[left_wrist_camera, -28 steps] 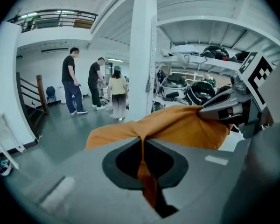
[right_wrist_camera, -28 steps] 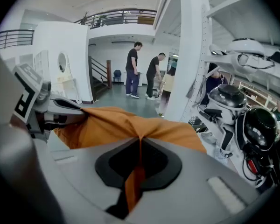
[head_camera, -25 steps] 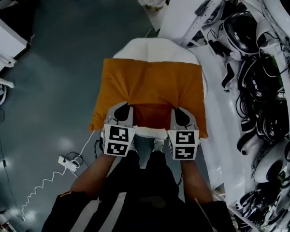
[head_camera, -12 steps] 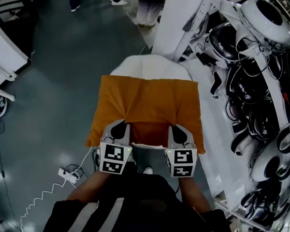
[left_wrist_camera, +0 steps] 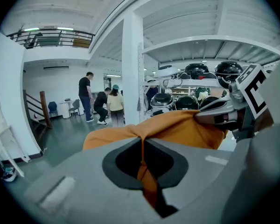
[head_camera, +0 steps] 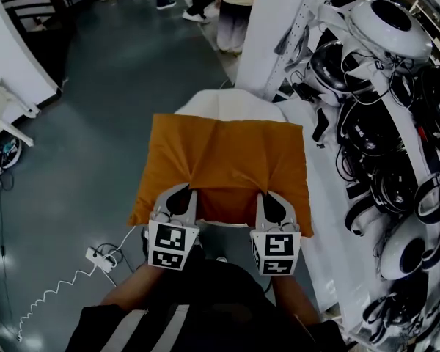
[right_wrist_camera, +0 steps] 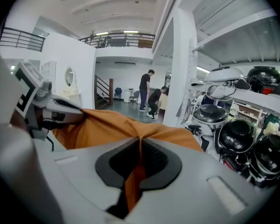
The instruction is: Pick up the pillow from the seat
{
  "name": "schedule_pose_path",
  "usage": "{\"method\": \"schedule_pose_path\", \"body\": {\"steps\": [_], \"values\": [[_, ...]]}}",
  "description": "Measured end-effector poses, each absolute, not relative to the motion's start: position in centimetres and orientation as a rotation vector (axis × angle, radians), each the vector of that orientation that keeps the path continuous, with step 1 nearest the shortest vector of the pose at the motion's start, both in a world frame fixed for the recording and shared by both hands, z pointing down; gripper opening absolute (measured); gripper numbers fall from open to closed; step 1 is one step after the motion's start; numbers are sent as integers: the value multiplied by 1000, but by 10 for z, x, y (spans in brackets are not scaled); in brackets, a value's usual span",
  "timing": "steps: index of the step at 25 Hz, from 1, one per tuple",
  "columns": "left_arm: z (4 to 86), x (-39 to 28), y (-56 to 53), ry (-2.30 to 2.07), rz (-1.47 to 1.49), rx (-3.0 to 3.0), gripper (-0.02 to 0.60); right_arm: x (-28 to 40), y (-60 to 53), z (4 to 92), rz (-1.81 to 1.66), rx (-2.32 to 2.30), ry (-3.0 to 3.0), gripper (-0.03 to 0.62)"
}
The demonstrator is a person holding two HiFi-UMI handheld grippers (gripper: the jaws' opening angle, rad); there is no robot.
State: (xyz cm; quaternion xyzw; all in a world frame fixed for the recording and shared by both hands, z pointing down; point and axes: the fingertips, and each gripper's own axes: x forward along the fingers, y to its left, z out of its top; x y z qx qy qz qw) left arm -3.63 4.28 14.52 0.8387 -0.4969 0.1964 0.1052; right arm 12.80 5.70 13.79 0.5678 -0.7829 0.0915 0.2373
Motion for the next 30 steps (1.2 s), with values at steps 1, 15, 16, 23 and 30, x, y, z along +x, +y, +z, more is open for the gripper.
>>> {"method": "schedule_pose_path", "body": {"steps": [1, 15, 16, 23, 30], "values": [[142, -33, 52, -1479, 575, 2469, 5, 132, 65, 136, 243, 1552, -2156, 9], [104, -30, 175, -1635, 546, 2443, 5, 137, 173, 106, 175, 1508, -2276, 9], [101, -31, 180, -1636, 538, 2451, 5, 135, 178, 102, 165, 1515, -2278, 9], [84, -49, 202, -1602, 492, 2523, 5, 118, 208, 84, 136, 1579, -2258, 9], [90, -83, 217, -1559, 498, 2538, 5, 83, 227, 89, 152, 1596, -2230, 9]]}}
